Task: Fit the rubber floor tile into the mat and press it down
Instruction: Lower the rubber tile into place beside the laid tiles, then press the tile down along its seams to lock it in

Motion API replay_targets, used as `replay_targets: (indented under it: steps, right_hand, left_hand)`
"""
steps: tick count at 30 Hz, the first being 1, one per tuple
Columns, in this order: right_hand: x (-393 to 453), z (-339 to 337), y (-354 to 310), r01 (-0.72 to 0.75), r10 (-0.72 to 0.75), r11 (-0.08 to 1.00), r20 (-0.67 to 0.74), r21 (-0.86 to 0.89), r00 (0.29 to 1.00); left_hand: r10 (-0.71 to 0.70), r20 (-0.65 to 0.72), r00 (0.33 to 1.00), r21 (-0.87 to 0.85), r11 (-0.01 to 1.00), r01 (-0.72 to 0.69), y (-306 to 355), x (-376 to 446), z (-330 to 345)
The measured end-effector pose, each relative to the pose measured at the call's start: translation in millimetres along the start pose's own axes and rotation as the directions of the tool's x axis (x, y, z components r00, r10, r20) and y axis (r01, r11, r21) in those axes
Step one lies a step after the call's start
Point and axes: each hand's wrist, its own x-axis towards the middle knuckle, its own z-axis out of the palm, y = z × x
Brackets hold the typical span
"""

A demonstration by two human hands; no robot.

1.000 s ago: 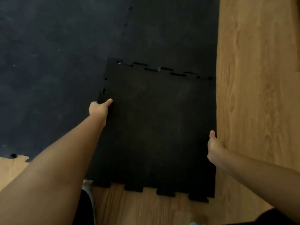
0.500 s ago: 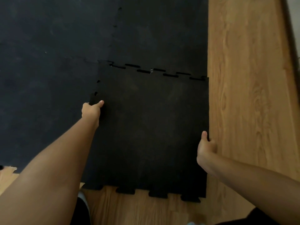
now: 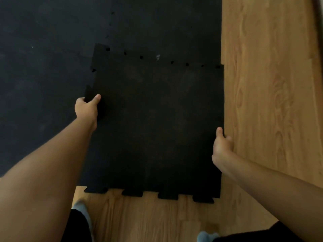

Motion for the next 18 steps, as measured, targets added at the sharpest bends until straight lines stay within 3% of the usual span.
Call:
replay_targets:
  steps: [3,9,13,14,16,18]
  right_hand:
    - [5.6,-0.2,-1.2,0.016,-0.008,0.995,0.076,-0.101,0.997]
    - [5.5,0.9,3.8,0.005,0.000,0.966,0.020,-0.257,1.000]
    - [-6.1,12.7,-2.5,-0.023,0.021,0.959,-0.011,-0.284,1.000]
    - [-17.0,16.5,-5.2,-0.004,-0.016,0.957,-0.064,-0.291,0.998]
    - [-50.3,24.0,-7.6,0.231,-0.302,0.887,-0.125,-0.401,0.945]
    - [-86.2,36.4,-3.3,0.538,-0.562,0.734,0.072,-0.414,0.824]
  left_hand:
    - [-0.057,-0.011,0.998,0.062,0.996,0.058,-1.2,5.7,5.0]
    - [-0.085,-0.060,0.995,0.326,0.940,0.100,-1.2,10.8,8.3]
    - [0.075,-0.073,0.994,0.587,0.809,-0.017,-3.6,-1.7,2.4]
    - [0.124,-0.067,0.990,0.600,0.798,-0.059,-4.9,-7.6,-3.1]
    - [0.224,-0.039,0.974,0.593,0.790,-0.157,-9.6,-20.7,-23.8]
    - [0.261,-0.037,0.965,0.577,0.793,-0.193,-20.1,-34.1,-52.1]
